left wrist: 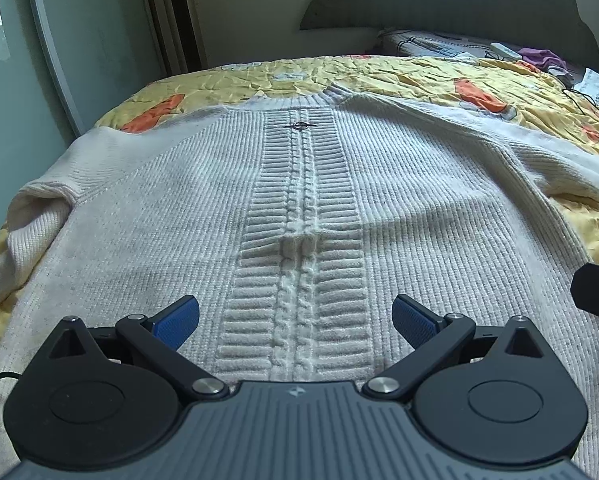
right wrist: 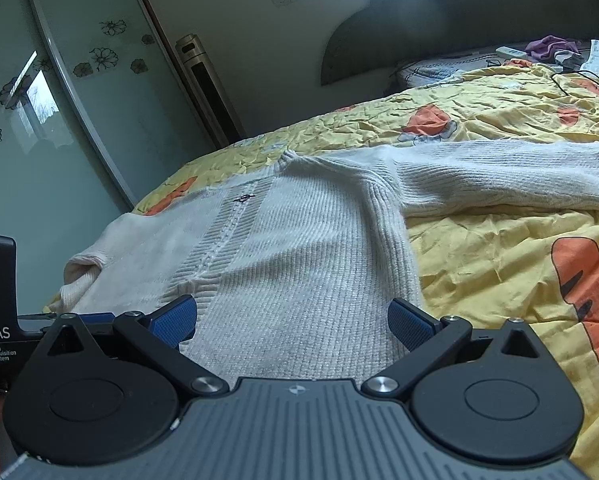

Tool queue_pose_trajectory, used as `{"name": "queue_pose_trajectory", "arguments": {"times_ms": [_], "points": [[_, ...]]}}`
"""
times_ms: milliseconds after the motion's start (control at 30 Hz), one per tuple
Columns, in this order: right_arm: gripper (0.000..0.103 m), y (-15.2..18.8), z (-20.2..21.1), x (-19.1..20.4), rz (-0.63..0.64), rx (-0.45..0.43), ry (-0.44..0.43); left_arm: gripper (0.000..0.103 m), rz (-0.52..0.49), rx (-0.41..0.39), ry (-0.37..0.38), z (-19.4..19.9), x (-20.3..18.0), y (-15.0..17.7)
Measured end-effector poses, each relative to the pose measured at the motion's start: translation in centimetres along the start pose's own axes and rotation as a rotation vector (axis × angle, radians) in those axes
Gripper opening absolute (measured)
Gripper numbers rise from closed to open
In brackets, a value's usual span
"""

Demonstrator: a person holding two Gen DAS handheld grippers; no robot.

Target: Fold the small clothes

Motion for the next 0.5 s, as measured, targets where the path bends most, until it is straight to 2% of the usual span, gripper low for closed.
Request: {"name": "queue_pose_trajectory", "arguments": {"times_ms": [500], "points": [[0.103,-0.1,-0.3,-2.7,-0.055,-0.014,0.034,0.103,-0.017,0.025,-0.008,-1.4,-0.9,0.3]]}}
Point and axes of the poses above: each gripper's, at about its wrist camera, not at the fingertips, and z roughly against the way its jaws point, x to its left, y to its underside, the point moved 9 cm from there along -z, roughly the way its jaws point, and after that the axes turned 9 degrees about z, right-handed, at the moved point
